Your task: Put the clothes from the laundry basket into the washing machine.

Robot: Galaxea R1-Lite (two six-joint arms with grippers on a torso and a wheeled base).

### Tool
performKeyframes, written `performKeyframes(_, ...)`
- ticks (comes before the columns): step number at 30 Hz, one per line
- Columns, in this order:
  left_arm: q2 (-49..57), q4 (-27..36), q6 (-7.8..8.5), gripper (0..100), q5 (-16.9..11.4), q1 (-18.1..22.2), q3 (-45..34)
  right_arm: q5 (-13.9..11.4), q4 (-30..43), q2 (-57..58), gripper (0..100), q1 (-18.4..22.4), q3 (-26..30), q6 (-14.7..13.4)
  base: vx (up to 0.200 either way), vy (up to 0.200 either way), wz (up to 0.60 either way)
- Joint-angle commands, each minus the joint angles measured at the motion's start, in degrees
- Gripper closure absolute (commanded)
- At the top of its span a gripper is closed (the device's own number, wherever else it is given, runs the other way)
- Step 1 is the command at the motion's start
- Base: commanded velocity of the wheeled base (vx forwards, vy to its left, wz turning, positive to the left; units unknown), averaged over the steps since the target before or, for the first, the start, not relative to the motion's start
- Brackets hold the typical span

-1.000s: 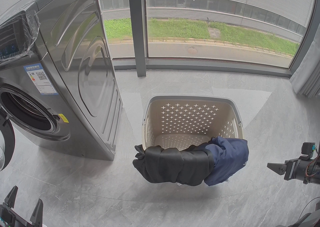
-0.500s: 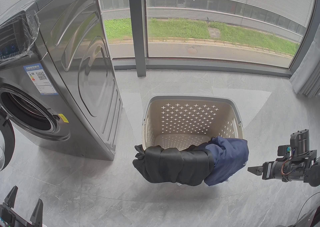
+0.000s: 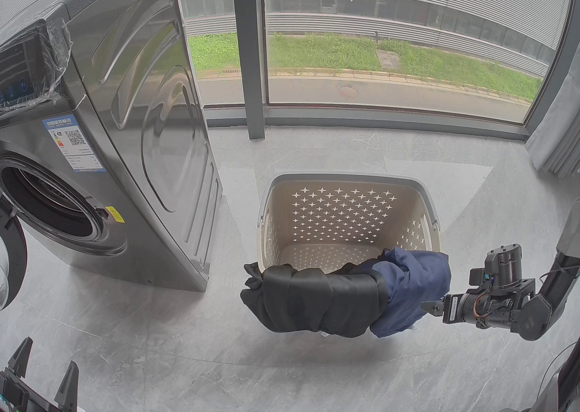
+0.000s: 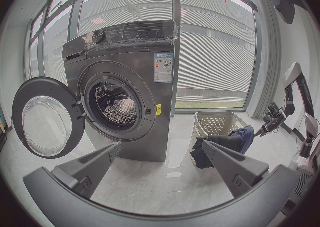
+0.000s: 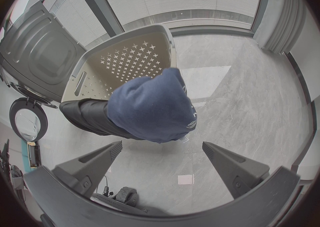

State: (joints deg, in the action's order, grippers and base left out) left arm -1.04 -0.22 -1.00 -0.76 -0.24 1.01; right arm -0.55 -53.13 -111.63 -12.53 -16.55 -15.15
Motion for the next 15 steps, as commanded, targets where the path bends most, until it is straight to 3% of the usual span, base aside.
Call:
performKeyframes(1,1.0,0.0,0.3,0,-0.1,0.1,-1.0,0.0,-2.4,-7.8,0,0.1,-2.4,-0.1,0.0,0.0,0.0)
performKeyframes(15,1.0,0.0,0.56,0,-0.2,0.0,-1.0,-0.4,-11.9,-14.8,0,-0.1,-4.9,0.1,0.0,0.0,0.0)
